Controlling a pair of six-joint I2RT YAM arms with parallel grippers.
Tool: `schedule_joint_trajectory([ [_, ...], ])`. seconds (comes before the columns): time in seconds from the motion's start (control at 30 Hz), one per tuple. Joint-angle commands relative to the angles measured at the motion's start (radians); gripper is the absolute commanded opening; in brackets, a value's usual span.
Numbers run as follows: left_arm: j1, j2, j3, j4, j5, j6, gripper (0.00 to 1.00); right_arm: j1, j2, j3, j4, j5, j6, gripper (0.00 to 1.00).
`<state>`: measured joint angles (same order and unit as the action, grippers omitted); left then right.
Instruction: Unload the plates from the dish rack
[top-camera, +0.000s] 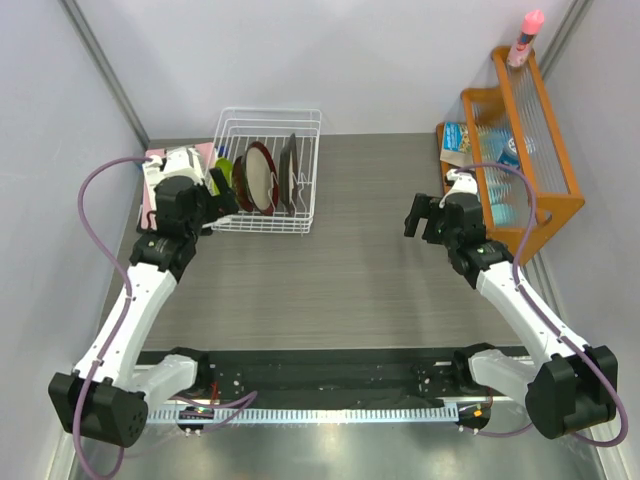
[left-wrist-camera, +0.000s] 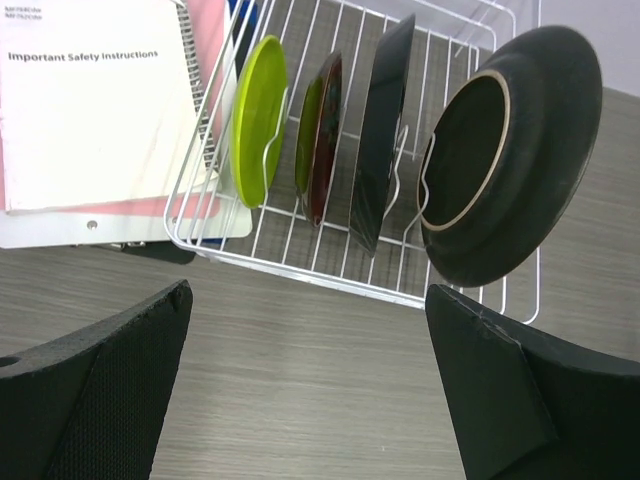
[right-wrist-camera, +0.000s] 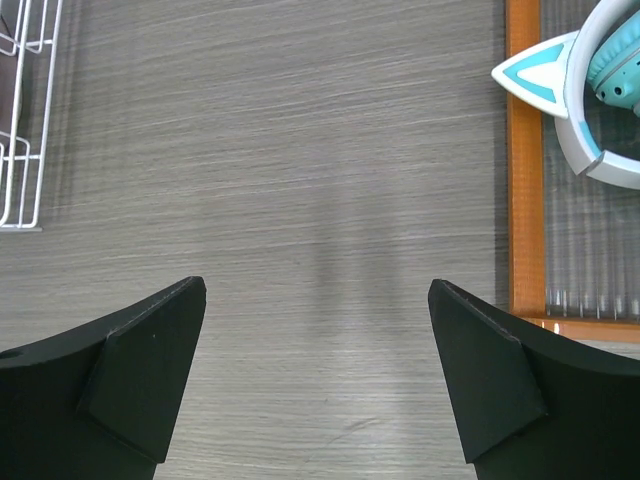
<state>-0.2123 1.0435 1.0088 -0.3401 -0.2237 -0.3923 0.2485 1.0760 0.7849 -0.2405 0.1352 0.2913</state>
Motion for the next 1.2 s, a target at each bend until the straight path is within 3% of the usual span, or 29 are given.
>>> schedule_joint_trajectory([
  [0.0, -0.002, 0.026, 0.057, -0.026, 0.004, -0.005, 1.00, 0.003, -0.002, 0.027, -0.017, -0.014, 0.000, 1.00],
  [0.37, -0.002, 0.104, 0.117, 0.002, 0.109, 0.036, 0.99, 0.005, 0.024, 0.045, -0.016, -0.013, 0.000, 1.00],
  [0.43, -0.004, 0.131, 0.140, 0.013, 0.104, 0.049, 0.88, 0.005, 0.036, 0.051, -0.014, -0.014, 0.000, 1.00],
  [0.5, -0.021, 0.156, 0.165, 0.035, 0.090, 0.062, 0.85, 0.003, 0.047, 0.056, -0.013, -0.017, -0.001, 1.00],
  [0.53, -0.028, 0.171, 0.172, 0.053, 0.055, 0.072, 0.87, 0.003, 0.056, 0.057, -0.013, -0.017, -0.001, 1.00],
  [0.63, -0.084, 0.251, 0.231, 0.067, 0.017, 0.108, 0.77, 0.003, 0.071, 0.057, -0.003, -0.019, -0.006, 1.00],
  [0.7, -0.142, 0.323, 0.290, 0.069, -0.041, 0.124, 0.82, 0.003, 0.082, 0.054, 0.004, -0.017, -0.007, 1.00],
  [0.9, -0.292, 0.524, 0.445, 0.110, -0.264, 0.211, 0.79, 0.003, 0.128, 0.065, 0.026, -0.057, -0.003, 1.00],
  [1.03, -0.338, 0.613, 0.520, 0.128, -0.324, 0.240, 0.82, 0.003, 0.139, 0.068, 0.043, -0.068, -0.001, 1.00],
  [1.17, -0.393, 0.671, 0.553, 0.180, -0.408, 0.296, 0.77, 0.002, 0.144, 0.065, 0.046, -0.060, -0.009, 1.00],
])
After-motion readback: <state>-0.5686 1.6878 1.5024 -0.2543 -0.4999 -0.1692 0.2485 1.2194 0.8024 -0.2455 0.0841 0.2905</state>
